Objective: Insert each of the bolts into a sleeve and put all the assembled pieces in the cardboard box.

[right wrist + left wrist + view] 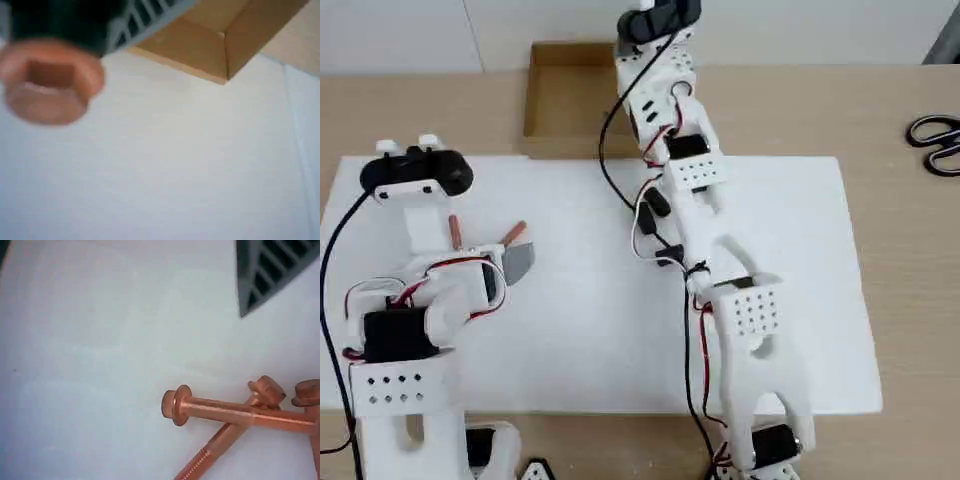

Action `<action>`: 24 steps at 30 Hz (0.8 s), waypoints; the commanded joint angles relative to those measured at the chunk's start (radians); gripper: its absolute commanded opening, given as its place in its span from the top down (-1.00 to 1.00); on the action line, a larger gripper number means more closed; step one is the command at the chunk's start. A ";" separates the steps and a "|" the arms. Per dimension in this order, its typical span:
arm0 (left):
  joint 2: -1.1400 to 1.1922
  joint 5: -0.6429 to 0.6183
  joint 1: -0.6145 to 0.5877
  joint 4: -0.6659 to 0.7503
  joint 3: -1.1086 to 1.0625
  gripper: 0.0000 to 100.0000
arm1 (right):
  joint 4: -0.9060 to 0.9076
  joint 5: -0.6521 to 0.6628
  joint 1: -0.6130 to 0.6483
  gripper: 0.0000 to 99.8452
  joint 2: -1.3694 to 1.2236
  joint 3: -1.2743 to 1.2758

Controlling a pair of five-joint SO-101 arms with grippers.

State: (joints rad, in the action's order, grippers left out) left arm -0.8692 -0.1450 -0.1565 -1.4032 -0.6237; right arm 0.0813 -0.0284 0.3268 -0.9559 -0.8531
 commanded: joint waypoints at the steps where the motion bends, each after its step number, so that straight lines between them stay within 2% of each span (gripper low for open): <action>1: -0.014 0.008 -0.003 0.012 0.005 0.40 | -0.024 0.011 0.002 0.99 -0.047 -0.158; 11: -0.014 0.008 -0.002 0.012 0.004 0.40 | -0.022 0.012 0.013 0.99 -0.260 -0.334; 24: -0.014 0.008 -0.002 0.012 0.004 0.40 | -0.021 0.014 0.044 0.99 -0.338 -0.333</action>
State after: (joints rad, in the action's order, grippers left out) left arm -0.8692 -0.1450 -0.1565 -1.4032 -0.6237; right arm 0.0813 -0.0284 0.3682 -1.3180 -1.1216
